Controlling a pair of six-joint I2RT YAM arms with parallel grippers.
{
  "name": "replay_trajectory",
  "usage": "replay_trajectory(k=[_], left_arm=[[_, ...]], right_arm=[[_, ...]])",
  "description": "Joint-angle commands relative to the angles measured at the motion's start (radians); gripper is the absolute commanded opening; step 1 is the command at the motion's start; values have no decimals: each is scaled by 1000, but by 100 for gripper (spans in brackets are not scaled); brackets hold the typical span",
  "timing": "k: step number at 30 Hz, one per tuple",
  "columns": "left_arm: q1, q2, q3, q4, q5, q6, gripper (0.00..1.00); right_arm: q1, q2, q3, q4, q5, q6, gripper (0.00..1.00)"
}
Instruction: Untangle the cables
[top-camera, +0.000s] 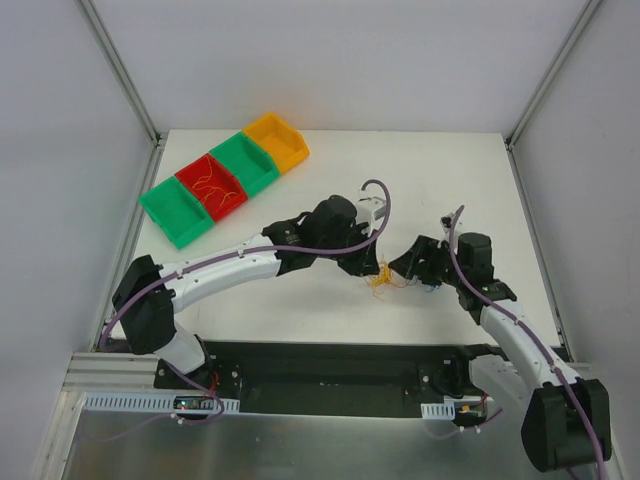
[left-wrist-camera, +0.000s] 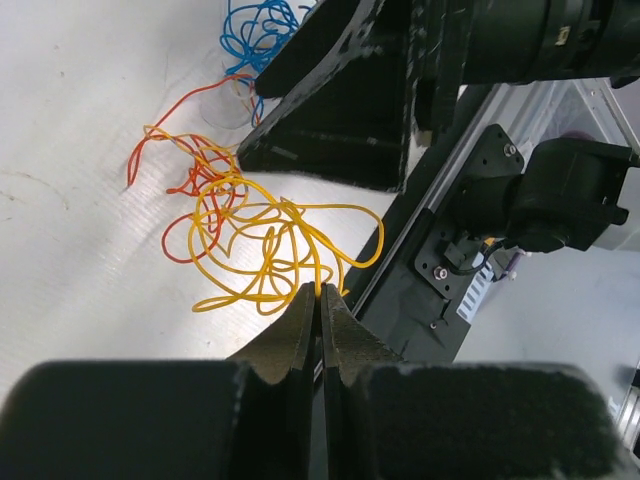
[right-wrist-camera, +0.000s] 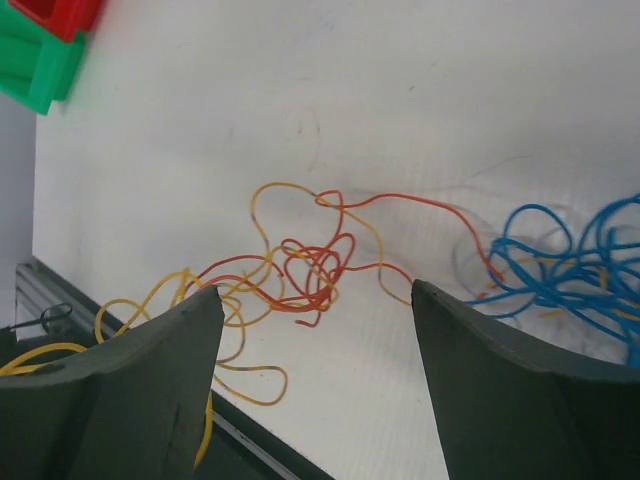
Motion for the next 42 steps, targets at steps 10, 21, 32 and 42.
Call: replay_trajectory(k=[10,21,32,42], left_arm=[[-5,-41,103,-59,42,36,0],[-4,-257,141,-299,-425,79,0],[70,-429,89,-447,-507,93,0],[72,-422,60,-411,-367,85,0]], right_arm=[[207,291,-29,295,103,157,12],[75,225,62,-159,704,175,1],[-87,175,192,-235,518,-88,23],[262,-41,126,46,27,-121,66]])
